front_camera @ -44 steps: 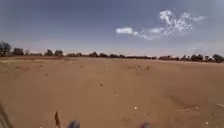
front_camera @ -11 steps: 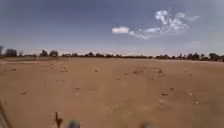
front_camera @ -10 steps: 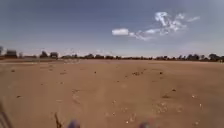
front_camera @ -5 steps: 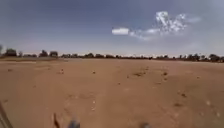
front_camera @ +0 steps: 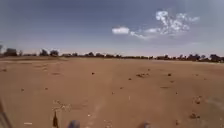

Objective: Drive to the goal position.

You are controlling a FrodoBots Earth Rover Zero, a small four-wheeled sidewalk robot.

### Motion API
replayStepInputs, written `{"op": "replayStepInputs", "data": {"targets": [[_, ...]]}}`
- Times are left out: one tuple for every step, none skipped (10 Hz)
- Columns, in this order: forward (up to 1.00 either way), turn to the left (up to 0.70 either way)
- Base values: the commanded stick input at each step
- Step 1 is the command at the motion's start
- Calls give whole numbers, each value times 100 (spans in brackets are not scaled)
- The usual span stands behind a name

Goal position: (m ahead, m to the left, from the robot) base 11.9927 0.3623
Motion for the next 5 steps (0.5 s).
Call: {"op": "replayStepInputs", "data": {"targets": [[70,0],[70,0],[70,0],[70,0],[70,0]]}}
